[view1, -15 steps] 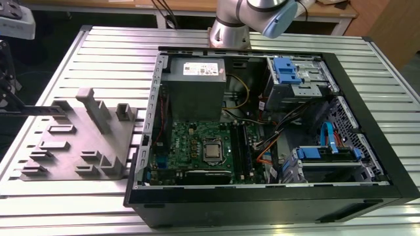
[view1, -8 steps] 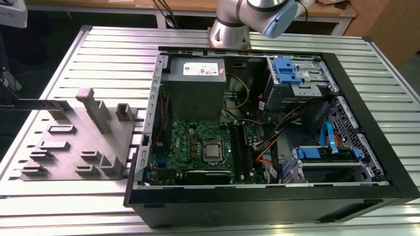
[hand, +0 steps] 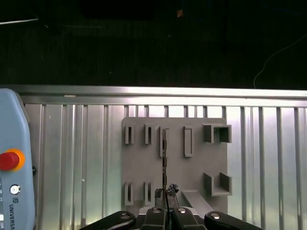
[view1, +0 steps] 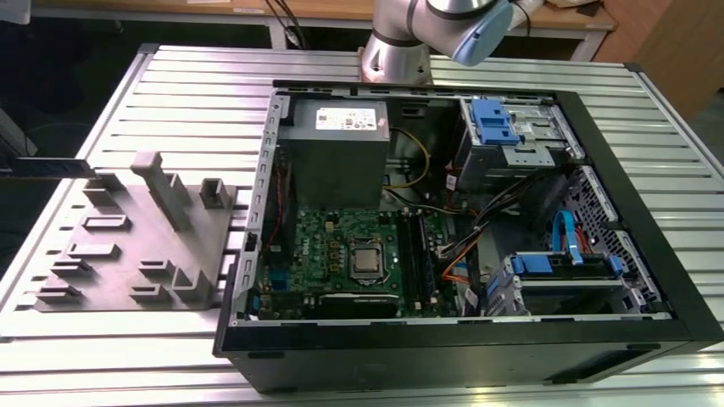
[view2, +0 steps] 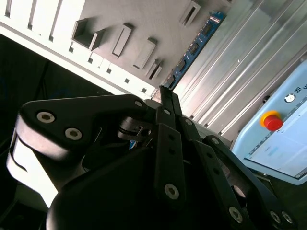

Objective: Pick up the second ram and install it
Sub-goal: 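Pick up the second ram and move it above second insertion slot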

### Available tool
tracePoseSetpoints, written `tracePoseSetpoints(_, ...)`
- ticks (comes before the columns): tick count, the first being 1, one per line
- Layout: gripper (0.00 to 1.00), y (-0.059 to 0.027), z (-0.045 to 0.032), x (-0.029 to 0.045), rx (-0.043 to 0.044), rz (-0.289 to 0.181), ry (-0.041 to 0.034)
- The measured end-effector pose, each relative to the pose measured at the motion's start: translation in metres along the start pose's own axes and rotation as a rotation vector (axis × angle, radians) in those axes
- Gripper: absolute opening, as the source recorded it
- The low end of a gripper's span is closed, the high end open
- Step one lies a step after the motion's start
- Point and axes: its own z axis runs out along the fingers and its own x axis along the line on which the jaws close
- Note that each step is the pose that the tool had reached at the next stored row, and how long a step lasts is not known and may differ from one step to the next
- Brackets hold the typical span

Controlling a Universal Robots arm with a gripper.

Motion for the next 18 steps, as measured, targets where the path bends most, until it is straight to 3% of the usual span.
tracePoseSetpoints(6, 0.08, 0.0004, -0.0093, -0.0007, 0.0000, 0.000, 0.0000)
tracePoseSetpoints(18, 0.08, -0.0018, -0.0098, -0.0007, 0.0000, 0.000, -0.0001)
